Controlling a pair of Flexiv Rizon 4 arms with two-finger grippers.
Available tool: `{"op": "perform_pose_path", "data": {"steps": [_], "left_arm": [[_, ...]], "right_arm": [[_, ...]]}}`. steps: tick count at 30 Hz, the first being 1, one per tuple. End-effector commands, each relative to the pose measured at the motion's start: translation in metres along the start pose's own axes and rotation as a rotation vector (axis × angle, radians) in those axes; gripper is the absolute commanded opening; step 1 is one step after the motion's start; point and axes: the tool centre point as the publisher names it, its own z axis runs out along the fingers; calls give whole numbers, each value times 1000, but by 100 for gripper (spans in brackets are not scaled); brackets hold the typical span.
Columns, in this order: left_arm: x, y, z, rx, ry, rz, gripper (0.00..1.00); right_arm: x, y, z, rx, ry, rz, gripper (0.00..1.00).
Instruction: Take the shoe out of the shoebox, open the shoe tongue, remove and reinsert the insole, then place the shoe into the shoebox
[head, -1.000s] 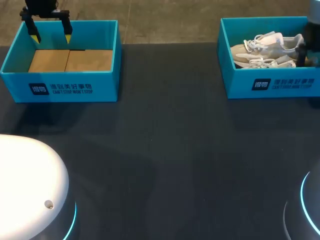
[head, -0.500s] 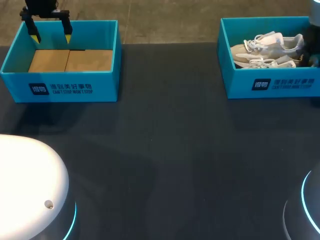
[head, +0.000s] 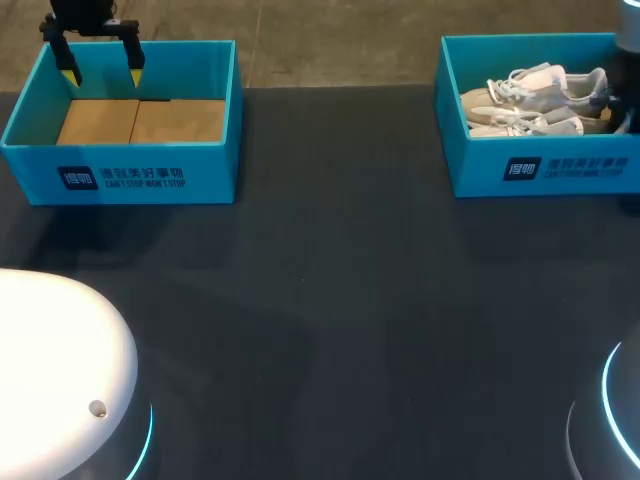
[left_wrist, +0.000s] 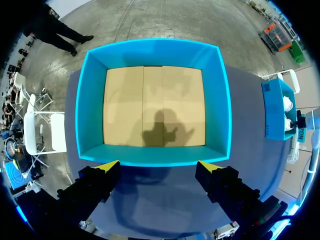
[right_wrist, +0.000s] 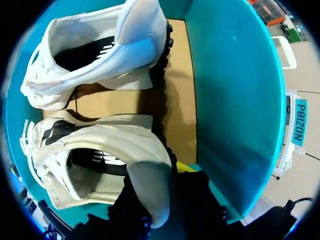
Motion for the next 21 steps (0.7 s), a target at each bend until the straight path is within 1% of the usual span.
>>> {"op": "perform_pose_path", "data": {"steps": [1,8,16,21], "left_arm": [[0,1,0,2,0,0,100],[0,1,0,2,0,0,100],[0,1,0,2,0,0,100],[0,1,0,2,0,0,100]], "right_arm": [[4,-13,-12,-37,-4,9,0],[0,-17,-30,-64,-21,58,0],[-5,-15,-59,-116,-57,120,0],[-8,-10,-65,-141,-83,128,0]]}}
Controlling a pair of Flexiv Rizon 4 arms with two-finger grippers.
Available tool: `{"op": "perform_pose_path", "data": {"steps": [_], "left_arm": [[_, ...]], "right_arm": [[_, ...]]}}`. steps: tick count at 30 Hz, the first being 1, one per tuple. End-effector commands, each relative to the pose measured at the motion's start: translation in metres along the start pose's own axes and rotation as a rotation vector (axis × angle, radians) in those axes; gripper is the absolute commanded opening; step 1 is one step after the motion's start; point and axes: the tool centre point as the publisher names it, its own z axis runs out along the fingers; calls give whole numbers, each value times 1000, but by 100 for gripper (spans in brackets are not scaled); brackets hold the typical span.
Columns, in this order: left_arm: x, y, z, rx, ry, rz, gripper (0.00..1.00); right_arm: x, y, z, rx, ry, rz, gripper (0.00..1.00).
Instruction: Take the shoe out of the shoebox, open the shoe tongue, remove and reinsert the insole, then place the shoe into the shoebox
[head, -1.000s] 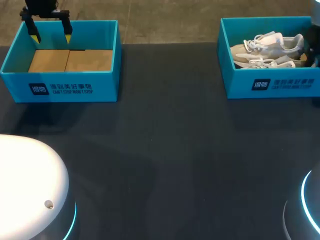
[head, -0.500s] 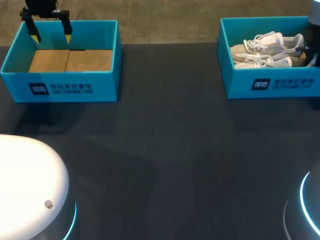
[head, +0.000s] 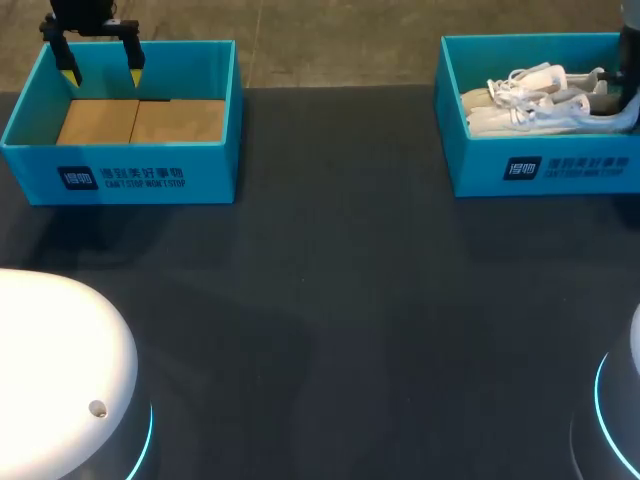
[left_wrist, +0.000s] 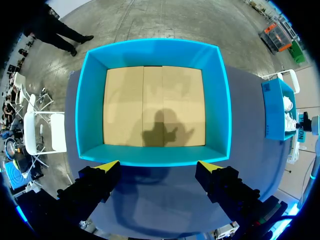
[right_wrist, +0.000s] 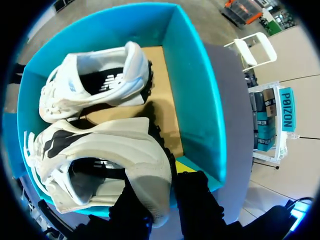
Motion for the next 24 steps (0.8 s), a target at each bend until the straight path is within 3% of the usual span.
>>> {"op": "perform_pose_path", "data": {"steps": [1,12,24], "left_arm": [[0,1,0,2,0,0,100],[0,1,0,2,0,0,100],[0,1,0,2,0,0,100]], "right_arm": [[-1,-2,-8,-20,-8,3,0],[-14,11,-16,-59,-37,-6,0],[-11,16,-42,-43,-76,4,0]]}}
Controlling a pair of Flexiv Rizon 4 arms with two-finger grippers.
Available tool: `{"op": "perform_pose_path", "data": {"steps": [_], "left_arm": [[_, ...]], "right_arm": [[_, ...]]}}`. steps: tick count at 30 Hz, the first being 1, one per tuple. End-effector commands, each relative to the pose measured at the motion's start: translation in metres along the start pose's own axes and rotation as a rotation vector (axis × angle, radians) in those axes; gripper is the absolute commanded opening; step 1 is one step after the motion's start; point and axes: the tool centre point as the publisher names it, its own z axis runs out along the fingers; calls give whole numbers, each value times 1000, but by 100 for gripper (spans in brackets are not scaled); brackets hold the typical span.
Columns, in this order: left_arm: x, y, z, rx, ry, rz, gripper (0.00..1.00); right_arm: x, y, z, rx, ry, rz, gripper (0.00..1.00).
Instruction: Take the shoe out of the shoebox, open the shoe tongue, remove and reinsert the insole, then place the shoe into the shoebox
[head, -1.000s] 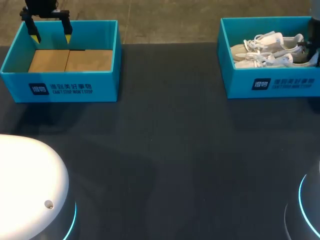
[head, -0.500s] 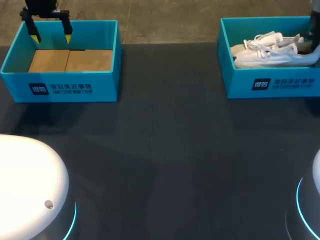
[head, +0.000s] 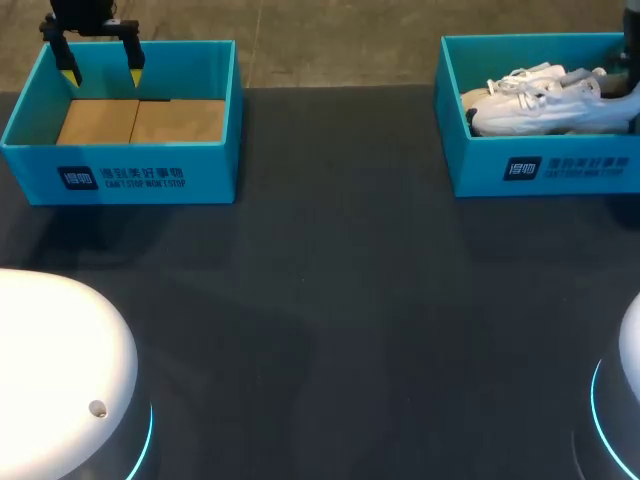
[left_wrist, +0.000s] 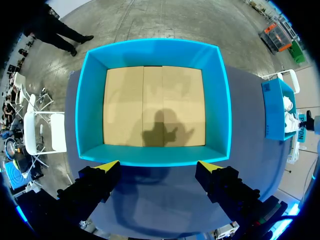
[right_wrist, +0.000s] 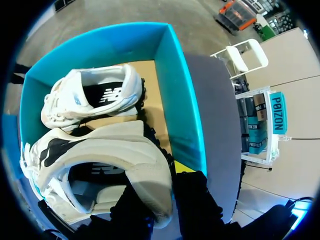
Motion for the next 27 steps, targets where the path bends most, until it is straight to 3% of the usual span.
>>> {"op": "perform_pose_path", "data": {"steps": [1,7,27], "left_arm": [[0,1,0,2,0,0,100],[0,1,0,2,0,0,100],[0,1,0,2,0,0,100]], "right_arm": [[-1,4,-14,-7,-13,2,0],[-12,11,-19,-19,-32,19,0],[-35,7,-53,-37,-68,63,0]]}}
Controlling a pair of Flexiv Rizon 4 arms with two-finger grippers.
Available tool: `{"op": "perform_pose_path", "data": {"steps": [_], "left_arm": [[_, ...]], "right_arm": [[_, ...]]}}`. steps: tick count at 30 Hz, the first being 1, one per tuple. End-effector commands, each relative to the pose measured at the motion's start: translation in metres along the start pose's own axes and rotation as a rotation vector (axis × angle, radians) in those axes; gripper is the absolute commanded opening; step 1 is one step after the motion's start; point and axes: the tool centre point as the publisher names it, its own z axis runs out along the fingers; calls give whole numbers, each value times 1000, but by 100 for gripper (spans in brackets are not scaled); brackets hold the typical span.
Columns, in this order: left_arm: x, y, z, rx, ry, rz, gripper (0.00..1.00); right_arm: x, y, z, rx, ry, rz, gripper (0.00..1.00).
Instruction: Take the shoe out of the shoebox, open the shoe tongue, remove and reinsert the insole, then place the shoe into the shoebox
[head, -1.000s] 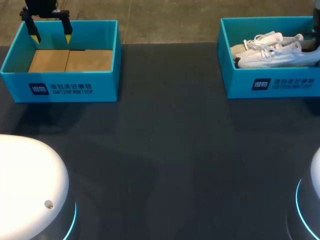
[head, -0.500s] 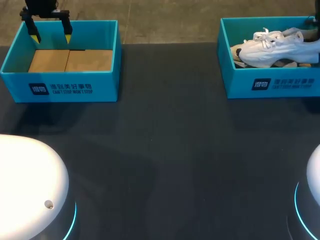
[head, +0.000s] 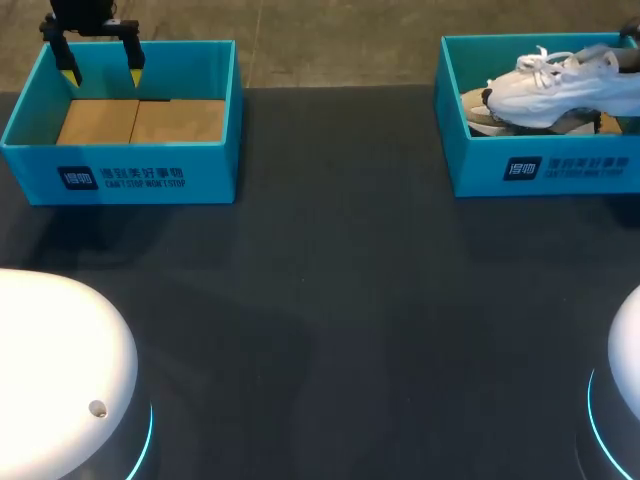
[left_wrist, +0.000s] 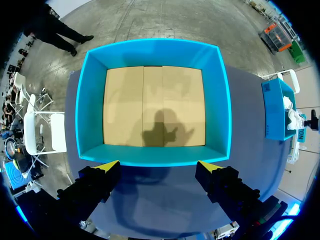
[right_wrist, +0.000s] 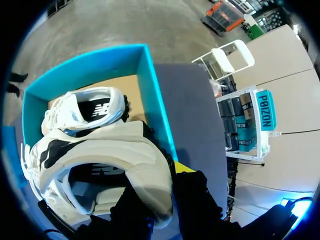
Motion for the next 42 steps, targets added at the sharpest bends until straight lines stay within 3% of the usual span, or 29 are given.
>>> {"op": "perform_pose_path", "data": {"steps": [1,14,20,28,37,42], "left_arm": [[0,1,0,2,0,0,100],[0,1,0,2,0,0,100],[0,1,0,2,0,0,100],[0,1,0,2,0,0,100],[0,1,0,2,0,0,100],[0,1,0,2,0,0,100]], "right_arm": [[-4,-6,-15,0,13,4,0],[-9,-59,-70,26,18,38,0],[-7,-99,-92,12,23,66,0],[10,-162,-101,10,29,94,0],[51,-226,-94,26,53,109,0],[51,-226,-94,26,53,109,0]]}}
